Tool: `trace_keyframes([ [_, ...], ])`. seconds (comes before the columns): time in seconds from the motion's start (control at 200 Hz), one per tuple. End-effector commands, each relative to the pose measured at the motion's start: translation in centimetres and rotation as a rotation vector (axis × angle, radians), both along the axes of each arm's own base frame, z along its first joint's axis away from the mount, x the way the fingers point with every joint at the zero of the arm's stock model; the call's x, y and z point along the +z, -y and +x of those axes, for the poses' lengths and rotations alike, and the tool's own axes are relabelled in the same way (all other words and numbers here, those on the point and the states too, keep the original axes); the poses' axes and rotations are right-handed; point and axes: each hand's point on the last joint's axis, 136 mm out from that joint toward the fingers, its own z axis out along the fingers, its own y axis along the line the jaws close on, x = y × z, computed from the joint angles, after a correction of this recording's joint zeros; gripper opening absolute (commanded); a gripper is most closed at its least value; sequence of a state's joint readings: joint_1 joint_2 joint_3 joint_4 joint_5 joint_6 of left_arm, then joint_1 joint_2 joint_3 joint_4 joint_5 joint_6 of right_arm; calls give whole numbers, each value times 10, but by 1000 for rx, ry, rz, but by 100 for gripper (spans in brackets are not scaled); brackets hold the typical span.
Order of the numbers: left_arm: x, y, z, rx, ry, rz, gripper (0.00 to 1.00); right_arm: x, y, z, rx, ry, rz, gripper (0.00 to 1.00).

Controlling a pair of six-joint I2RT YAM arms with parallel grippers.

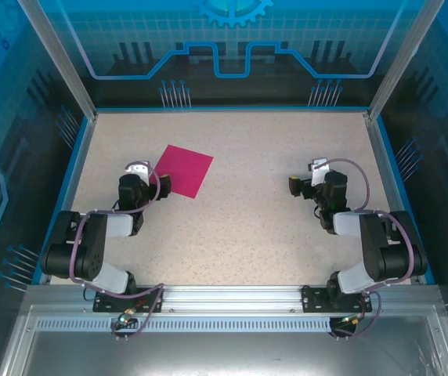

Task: Fold a paper plane with a square sheet of paper (pick it up from the middle)
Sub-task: Move the square sheet of paper to the center of the table.

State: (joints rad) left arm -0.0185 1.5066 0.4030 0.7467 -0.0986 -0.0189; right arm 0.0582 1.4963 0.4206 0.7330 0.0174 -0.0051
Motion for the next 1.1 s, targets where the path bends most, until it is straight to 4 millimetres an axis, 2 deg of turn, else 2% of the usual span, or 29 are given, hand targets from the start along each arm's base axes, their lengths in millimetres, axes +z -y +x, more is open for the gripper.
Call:
trace_keyframes([
  [0.0, 11, 0, 8, -18, 39, 6, 99, 7, 2, 6, 3, 18, -3, 99],
  [0.91, 10, 1, 8, -19, 38, 6, 99, 6, 3, 5, 1, 19, -5, 99],
  [1.02, 11, 0, 8, -13, 40, 8, 99, 15, 2, 4, -23, 16, -41, 99],
  [1.095, 19, -6, 7, 24, 30, 8, 99, 27, -1, 2, -32, 8, -73, 99],
])
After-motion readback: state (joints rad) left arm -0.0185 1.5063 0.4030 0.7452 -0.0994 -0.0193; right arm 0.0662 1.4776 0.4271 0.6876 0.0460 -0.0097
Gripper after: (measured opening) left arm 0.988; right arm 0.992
